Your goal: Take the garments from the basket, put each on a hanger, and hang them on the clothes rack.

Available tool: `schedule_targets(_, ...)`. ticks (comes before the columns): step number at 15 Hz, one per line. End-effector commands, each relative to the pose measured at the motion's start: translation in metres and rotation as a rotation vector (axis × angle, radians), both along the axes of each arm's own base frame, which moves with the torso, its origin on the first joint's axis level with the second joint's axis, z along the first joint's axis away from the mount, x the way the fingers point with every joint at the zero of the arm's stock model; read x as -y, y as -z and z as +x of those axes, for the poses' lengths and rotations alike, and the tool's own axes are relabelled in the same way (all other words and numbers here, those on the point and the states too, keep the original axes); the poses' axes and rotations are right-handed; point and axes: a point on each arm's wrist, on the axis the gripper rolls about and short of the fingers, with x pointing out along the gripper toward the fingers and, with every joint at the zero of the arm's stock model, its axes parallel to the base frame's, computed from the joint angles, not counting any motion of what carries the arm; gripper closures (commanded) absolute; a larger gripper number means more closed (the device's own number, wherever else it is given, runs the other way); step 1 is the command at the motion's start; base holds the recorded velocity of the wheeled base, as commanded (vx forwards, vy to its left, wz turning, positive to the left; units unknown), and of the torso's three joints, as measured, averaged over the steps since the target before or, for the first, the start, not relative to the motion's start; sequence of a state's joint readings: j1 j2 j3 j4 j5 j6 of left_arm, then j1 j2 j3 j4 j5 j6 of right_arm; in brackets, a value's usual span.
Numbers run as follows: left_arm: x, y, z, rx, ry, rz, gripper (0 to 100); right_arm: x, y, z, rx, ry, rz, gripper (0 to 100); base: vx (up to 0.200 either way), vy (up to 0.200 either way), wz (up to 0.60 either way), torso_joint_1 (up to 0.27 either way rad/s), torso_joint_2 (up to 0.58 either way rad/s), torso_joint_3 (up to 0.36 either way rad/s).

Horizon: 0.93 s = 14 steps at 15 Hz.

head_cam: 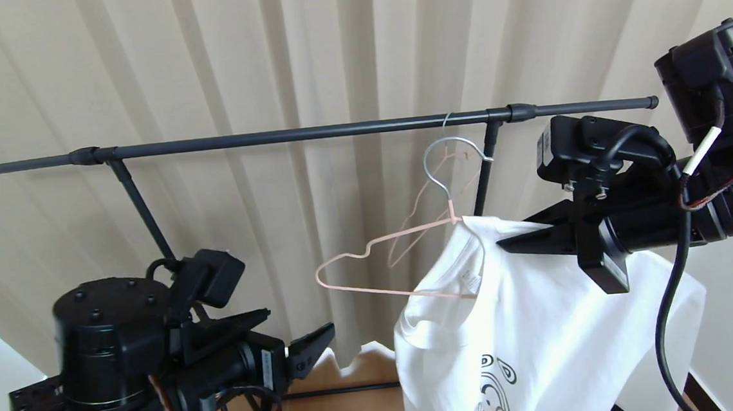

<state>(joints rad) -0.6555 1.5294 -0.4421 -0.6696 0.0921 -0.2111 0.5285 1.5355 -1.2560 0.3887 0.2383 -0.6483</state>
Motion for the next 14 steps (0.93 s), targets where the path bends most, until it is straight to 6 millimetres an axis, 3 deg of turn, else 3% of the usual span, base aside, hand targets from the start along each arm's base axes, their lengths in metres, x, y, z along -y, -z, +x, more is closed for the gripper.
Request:
schedule_targets(1, 0.024, 0.002, 0.004, -0.080, 0.000, 0.003, 0, -0.004, 0.003, -0.005, 0.017, -0.009, -0.005, 100, 0.000, 0.000, 0.00, 0.000, 0.00, 0.000)
schedule_targets(3, 0.045, 0.009, 0.003, -0.199, -0.033, 0.014, 0, -0.009, 0.002, -0.006, 0.057, 0.011, 0.008, 100, 0.000, 0.000, 0.00, 0.000, 0.00, 0.000)
schedule_targets(10, 0.097, 0.033, 0.030, -0.168, -0.230, 0.052, 0, -0.014, -0.001, -0.014, 0.064, 0.012, 0.045, 100, 0.000, 0.000, 0.00, 0.000, 0.00, 0.000)
schedule_targets(14, 0.110, 0.022, 0.042, -0.111, -0.293, 0.004, 0, -0.011, -0.003, -0.024, 0.072, -0.004, 0.053, 100, 0.000, 0.000, 0.00, 0.000, 0.00, 0.000)
